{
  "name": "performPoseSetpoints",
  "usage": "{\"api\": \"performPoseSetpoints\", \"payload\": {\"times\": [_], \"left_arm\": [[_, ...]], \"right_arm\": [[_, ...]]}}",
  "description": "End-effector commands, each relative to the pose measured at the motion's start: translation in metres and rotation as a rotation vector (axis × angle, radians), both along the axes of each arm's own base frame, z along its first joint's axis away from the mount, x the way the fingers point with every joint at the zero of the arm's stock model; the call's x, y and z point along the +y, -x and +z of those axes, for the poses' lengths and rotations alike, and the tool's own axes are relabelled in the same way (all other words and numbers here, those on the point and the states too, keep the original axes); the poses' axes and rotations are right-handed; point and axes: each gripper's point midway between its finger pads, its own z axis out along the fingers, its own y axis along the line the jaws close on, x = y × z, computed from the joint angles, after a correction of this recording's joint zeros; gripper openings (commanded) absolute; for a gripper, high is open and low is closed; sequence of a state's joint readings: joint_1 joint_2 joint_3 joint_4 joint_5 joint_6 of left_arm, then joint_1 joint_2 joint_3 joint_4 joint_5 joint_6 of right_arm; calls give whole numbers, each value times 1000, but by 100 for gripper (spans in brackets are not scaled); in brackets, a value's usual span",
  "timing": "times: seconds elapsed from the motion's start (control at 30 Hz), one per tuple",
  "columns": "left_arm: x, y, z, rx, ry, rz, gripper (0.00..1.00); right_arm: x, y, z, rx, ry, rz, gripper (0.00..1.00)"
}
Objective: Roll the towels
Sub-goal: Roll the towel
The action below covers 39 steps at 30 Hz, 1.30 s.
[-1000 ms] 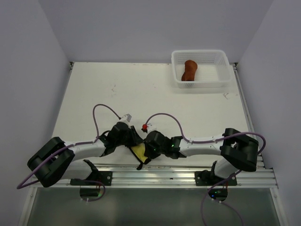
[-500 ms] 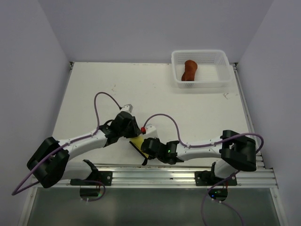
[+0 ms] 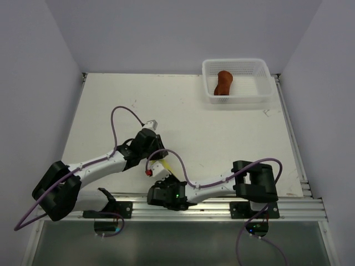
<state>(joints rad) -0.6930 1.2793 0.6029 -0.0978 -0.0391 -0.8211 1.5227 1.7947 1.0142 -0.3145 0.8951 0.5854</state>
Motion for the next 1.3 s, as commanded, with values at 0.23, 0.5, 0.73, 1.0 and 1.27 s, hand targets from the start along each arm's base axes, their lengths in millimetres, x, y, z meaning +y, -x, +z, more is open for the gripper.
{"api": "performPoseSetpoints", "payload": {"times": [0.23, 0.5, 0.73, 1.0, 1.27], "left_arm": [[-3, 21, -6, 32, 96, -13, 30], [17, 43, -32, 84, 73, 23, 30], [18, 44, -39, 71, 90, 40, 30], [26, 34, -44, 45, 29, 69, 30], [34, 48, -69, 59, 24, 95, 29]], "right_arm": [[0, 5, 7, -154, 170, 8, 0], [4, 8, 2, -128, 183, 30, 0], [11, 15, -2, -66, 165, 77, 0], [14, 30, 6, 25, 94, 174, 9], [11, 27, 30, 38, 31, 154, 30]]}}
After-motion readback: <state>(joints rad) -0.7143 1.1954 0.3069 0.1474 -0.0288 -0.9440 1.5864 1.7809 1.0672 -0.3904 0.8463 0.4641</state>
